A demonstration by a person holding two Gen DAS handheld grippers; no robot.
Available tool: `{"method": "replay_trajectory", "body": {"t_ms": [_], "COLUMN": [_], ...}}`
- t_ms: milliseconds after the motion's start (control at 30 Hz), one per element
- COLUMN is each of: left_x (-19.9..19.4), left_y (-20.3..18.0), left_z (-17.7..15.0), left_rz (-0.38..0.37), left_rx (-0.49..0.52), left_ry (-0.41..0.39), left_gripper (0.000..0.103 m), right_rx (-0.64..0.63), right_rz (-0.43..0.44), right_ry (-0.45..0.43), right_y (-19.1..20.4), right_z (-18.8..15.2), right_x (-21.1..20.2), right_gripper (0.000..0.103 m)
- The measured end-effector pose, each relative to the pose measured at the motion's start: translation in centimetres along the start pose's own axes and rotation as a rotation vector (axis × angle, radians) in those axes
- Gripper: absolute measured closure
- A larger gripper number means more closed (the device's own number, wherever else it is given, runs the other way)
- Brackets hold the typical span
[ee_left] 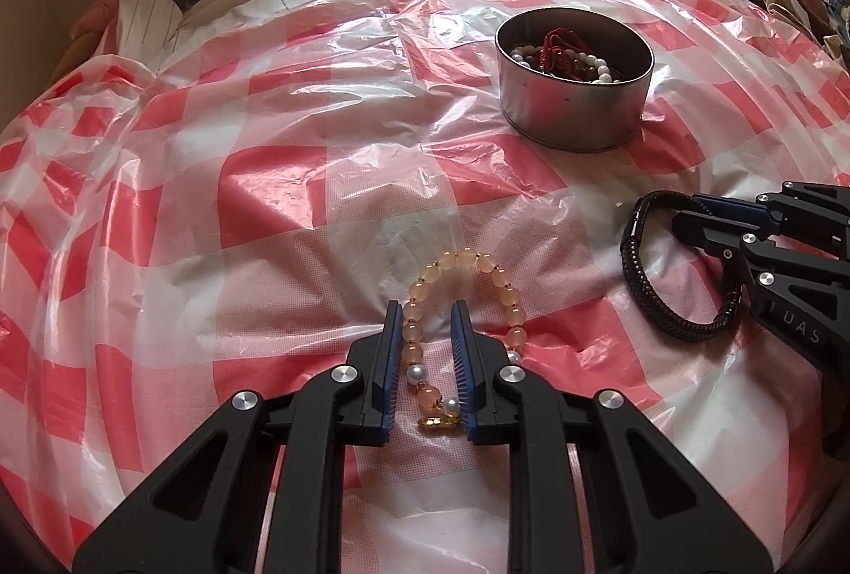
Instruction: Organize jewelry
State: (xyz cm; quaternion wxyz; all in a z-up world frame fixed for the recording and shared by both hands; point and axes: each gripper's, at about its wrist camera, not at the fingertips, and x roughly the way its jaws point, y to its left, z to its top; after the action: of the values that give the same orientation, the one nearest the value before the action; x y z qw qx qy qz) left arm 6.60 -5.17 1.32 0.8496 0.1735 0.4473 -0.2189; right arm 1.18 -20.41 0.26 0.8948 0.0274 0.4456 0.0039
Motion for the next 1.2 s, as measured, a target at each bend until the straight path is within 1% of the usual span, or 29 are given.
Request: {"method": "replay_trajectory", "body": {"t_ms": [67,133,200,267,467,500,533,567,600,633,733,767,833,900,933,1033,1133,1200], "left_x": [0.1,0.1,0.1,0.2,0.3,0.3,0.3,0.2,0.0,-0.1,-1.2,-1.9,-3.2,-4.3,-4.8,-5.5,-5.4,-4.7], "left_y": [0.0,0.3,0.2,0.4,0.2,0.2,0.0,-0.3,-0.7,-0.9,-0.3,0.1,0.9,1.1,1.2,0.8,-0.3,-0.7], "left_z": [0.0,0.0,0.0,0.0,-0.1,-0.1,0.0,0.0,-0.1,-0.1,0.4,0.8,1.7,2.9,3.7,6.0,8.6,10.2], "left_rz": [0.0,0.006,0.018,0.018,0.029,0.026,0.011,-0.002,-0.003,-0.009,-0.092,-0.122,-0.205,-0.234,-0.264,-0.309,-0.337,-0.388], "left_rx": [-0.002,-0.007,-0.016,-0.026,-0.008,-0.003,0.003,0.015,0.031,0.032,-0.035,-0.059,-0.111,-0.125,-0.136,-0.135,-0.13,-0.144], "left_ry": [0.001,0.001,0.0,0.0,0.0,0.0,0.002,0.003,0.0,-0.004,-0.039,-0.065,-0.113,-0.161,-0.187,-0.234,-0.259,-0.272], "left_gripper": [0.085,0.082,0.072,0.069,0.068,0.072,0.079,0.091,0.096,0.096,0.096,0.096,0.096,0.096,0.096,0.096,0.096,0.096], "right_rx": [0.002,0.002,0.001,0.0,-0.001,-0.001,-0.001,0.0,0.003,0.008,0.051,0.068,0.087,0.096,0.105,0.112,0.122,0.128], "right_rz": [-0.002,-0.002,-0.002,-0.002,0.0,0.002,0.007,0.013,0.02,0.029,0.072,0.085,0.094,0.079,0.071,0.026,0.004,-0.015], "right_ry": [0.0,0.001,0.001,0.003,0.004,0.004,0.003,0.002,-0.002,-0.004,-0.032,-0.053,-0.097,-0.153,-0.185,-0.255,-0.285,-0.293], "right_y": [0.0,-0.1,-0.1,0.0,-0.1,0.0,-0.1,0.0,-0.1,-0.1,-0.5,-0.7,-1.0,-1.4,-1.7,-2.8,-3.9,-4.7], "right_z": [0.1,0.1,0.1,0.1,0.1,0.1,0.1,0.0,0.0,0.0,0.2,0.3,0.7,1.3,1.6,2.7,3.9,4.8], "right_x": [0.0,0.0,0.0,0.1,0.1,0.1,0.1,0.1,0.0,0.0,-0.6,-1.1,-2.0,-3.3,-4.1,-5.9,-6.7,-6.8], "right_gripper": [0.087,0.086,0.086,0.086,0.086,0.086,0.088,0.089,0.092,0.093,0.093,0.093,0.094,0.094,0.093,0.093,0.093,0.093]}}
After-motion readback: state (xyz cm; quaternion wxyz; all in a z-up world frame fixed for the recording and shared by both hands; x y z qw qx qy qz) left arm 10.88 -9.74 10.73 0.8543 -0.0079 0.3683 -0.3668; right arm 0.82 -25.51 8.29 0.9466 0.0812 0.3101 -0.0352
